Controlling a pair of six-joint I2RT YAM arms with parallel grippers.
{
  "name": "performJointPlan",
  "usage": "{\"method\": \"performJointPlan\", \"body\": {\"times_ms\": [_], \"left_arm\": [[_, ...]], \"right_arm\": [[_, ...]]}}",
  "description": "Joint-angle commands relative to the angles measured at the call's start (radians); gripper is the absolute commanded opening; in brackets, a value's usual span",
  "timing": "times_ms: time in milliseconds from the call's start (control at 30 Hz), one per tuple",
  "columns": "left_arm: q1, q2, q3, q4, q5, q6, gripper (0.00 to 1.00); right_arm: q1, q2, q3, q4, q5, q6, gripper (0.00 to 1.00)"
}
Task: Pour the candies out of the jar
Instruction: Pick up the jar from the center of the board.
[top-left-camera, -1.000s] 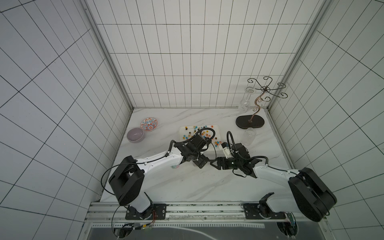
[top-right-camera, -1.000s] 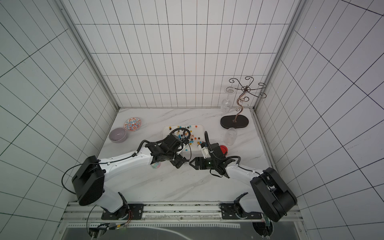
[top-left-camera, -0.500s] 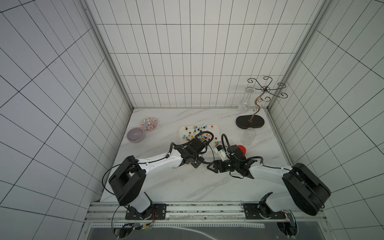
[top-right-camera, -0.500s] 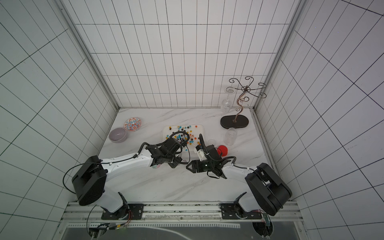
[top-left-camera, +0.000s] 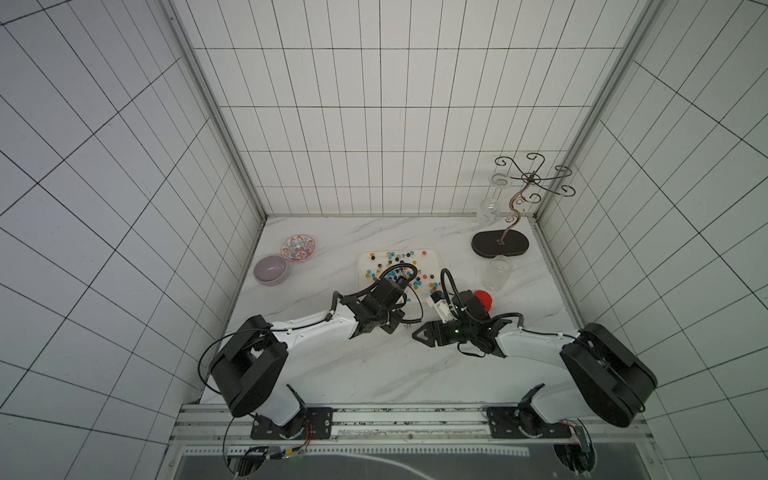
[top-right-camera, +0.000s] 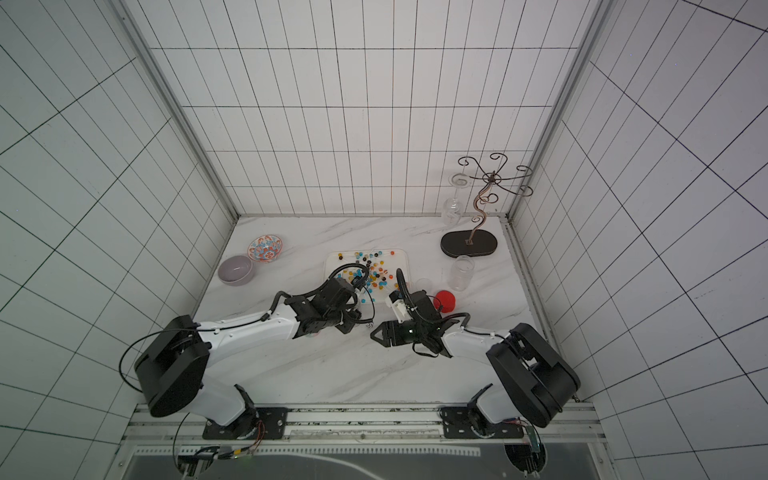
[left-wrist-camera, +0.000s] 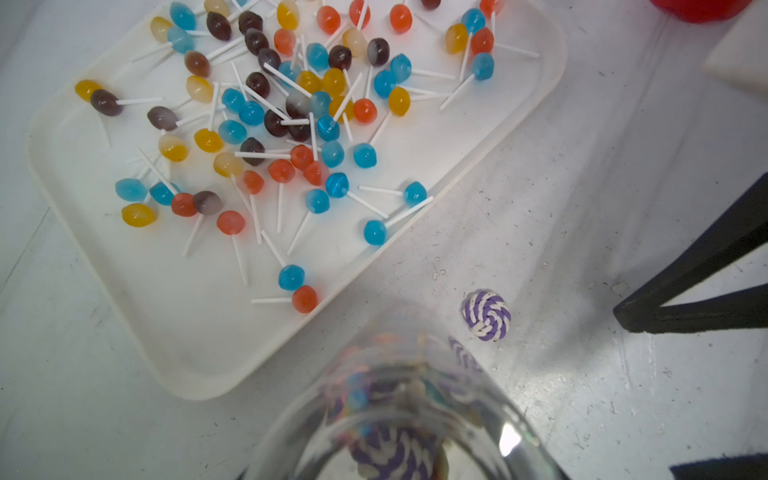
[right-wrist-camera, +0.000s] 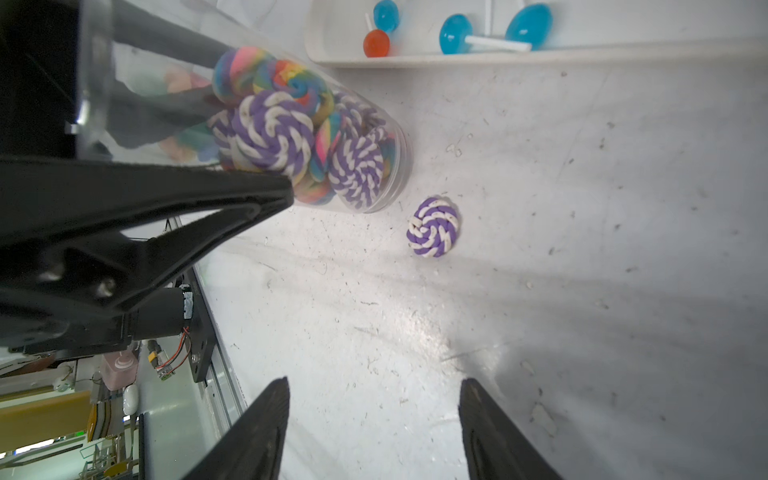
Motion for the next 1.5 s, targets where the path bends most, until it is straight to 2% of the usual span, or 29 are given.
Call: {"method": "performJointPlan", "body": {"times_ms": [0, 200, 433, 767, 1000, 1467], "left_arm": [[0.006, -0.019, -0.049, 0.081, -0.02, -0.058, 0.45], [0.003, -0.07, -0.151, 0.161, -0.052, -0.103, 0.44], [-0.015, -0.129, -0.31, 0.3, -0.123, -0.213, 0.43], [-0.051, -0.108, -0.449, 0.575, -0.185, -0.303, 0.39], [-0.071, -0.07, -0.464, 0.676, -0.226, -0.321, 0.39], [-0.077, -0.142, -0.377, 0.655, -0.36, -0.244, 0.38]], "right_arm": [[0.011, 0.015, -0.004, 0.021, -0.001, -0.012, 0.66], [0.011, 0.023, -0.004, 0.021, 0.002, -0.015, 0.66], [0.009, 0.026, 0.007, 0.011, 0.008, -0.026, 0.66], [0.009, 0.02, 0.004, 0.005, 0.023, -0.033, 0.66], [0.009, 0.02, 0.005, -0.003, 0.028, -0.038, 0.66], [0.006, 0.017, 0.022, -0.025, 0.04, -0.059, 0.65]]}}
